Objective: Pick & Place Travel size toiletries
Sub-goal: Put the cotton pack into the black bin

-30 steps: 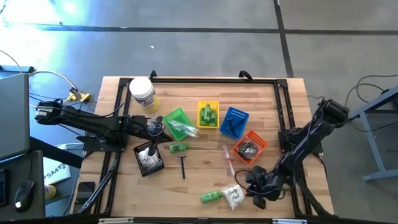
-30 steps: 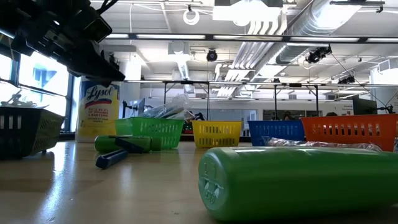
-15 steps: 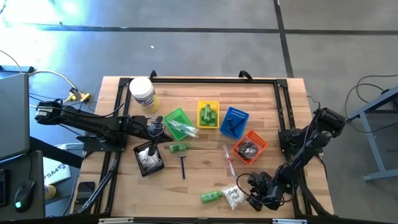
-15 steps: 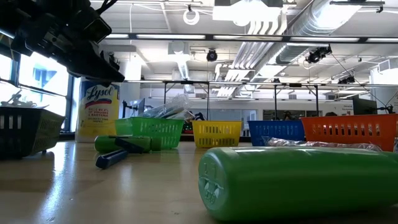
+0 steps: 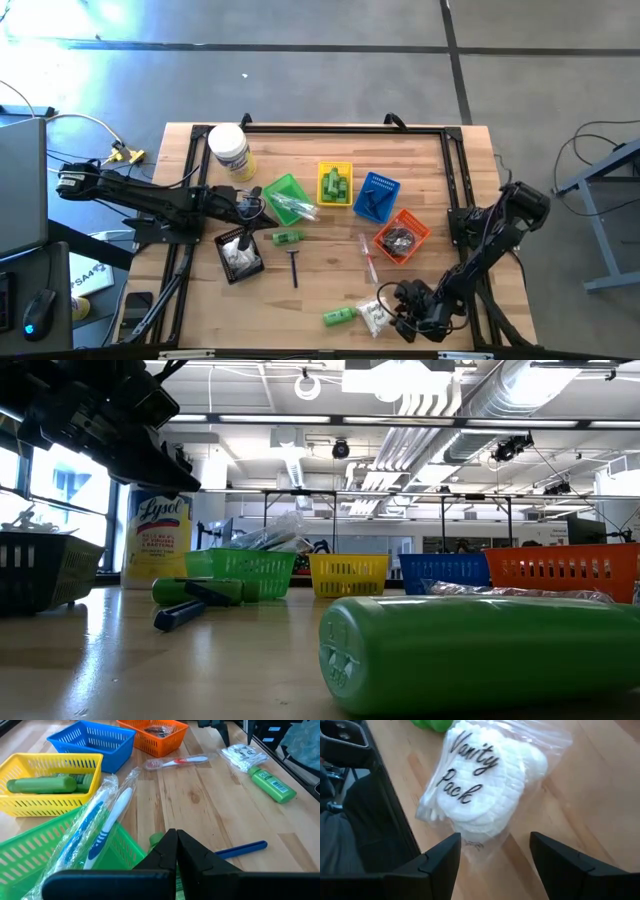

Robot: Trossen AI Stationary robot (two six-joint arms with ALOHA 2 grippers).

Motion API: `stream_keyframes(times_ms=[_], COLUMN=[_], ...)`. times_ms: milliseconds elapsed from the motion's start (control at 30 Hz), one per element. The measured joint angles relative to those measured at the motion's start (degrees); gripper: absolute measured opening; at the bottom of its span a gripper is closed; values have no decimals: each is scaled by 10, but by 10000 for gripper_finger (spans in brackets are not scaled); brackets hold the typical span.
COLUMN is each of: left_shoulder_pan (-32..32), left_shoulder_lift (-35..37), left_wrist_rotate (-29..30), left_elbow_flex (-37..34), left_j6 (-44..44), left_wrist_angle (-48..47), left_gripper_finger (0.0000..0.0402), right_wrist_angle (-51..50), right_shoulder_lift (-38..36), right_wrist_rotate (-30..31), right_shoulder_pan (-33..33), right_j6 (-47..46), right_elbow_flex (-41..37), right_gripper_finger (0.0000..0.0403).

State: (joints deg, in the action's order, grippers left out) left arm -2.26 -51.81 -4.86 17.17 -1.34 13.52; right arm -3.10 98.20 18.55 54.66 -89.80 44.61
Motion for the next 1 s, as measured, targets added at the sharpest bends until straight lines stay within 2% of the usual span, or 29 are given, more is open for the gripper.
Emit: stream_keyframes(times_ms=[200, 300, 400, 567, 633, 833, 1000], left_shoulder_pan=[0, 0, 0, 0, 0, 0, 0], left_shoulder_lift=[0, 0, 0, 0, 0, 0, 0], left_wrist_rotate=[0, 0, 0, 0, 0, -2, -2], left_elbow_flex=[0, 0, 0, 0, 0, 0, 0], left_j6=[0, 0, -2, -4, -4, -5, -7], left_wrist_angle=[0, 0, 0, 0, 0, 0, 0], left_gripper_finger=[2, 2, 2, 2, 2, 2, 2], right_wrist_angle=[13, 27, 30, 30, 31, 33, 33], right_shoulder_lift=[6, 8, 9, 9, 9, -6, -62], right_wrist_rotate=[11, 13, 14, 24, 23, 12, 20], right_shoulder_pan=[0, 0, -2, -3, -3, -3, -3], right_j6=[30, 60, 61, 68, 73, 88, 153], right_elbow_flex=[1, -1, -1, -1, -1, -1, -1], right_gripper_finger=[229, 207, 155, 38, 12, 3, 3])
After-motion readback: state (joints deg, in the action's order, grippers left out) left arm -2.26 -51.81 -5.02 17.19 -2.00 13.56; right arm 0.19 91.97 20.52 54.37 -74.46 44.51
